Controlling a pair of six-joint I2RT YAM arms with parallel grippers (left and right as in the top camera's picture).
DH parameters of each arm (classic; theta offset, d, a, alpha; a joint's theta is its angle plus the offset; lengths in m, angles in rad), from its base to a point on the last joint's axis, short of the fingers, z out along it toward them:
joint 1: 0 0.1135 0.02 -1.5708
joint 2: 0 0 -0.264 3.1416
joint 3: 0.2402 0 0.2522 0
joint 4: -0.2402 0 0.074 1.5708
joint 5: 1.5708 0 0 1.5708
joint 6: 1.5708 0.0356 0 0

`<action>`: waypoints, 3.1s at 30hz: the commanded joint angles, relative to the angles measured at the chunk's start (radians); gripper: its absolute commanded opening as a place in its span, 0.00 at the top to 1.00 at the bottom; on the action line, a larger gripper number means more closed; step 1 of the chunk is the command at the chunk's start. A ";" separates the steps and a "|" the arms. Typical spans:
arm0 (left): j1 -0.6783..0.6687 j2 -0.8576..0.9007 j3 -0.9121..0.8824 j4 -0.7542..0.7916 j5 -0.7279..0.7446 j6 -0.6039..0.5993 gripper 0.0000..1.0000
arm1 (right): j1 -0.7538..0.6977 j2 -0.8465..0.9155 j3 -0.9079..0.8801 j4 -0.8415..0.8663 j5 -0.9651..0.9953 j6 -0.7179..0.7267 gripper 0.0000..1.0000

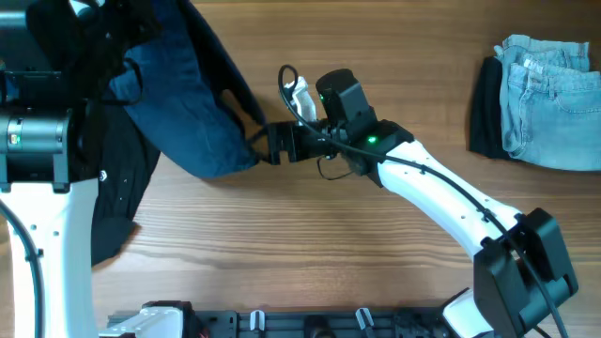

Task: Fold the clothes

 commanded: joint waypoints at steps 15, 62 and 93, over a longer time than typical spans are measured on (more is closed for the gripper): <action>-0.005 -0.003 0.008 -0.010 -0.011 -0.004 0.96 | -0.064 0.142 0.008 0.170 0.079 0.153 0.02; -0.004 -0.019 0.008 -0.053 -0.041 0.021 0.96 | 0.089 0.234 0.008 -0.019 0.146 0.099 0.96; -0.168 -0.403 0.008 -0.271 -0.037 0.035 0.96 | -0.667 -0.562 0.683 -1.031 0.361 -0.473 0.96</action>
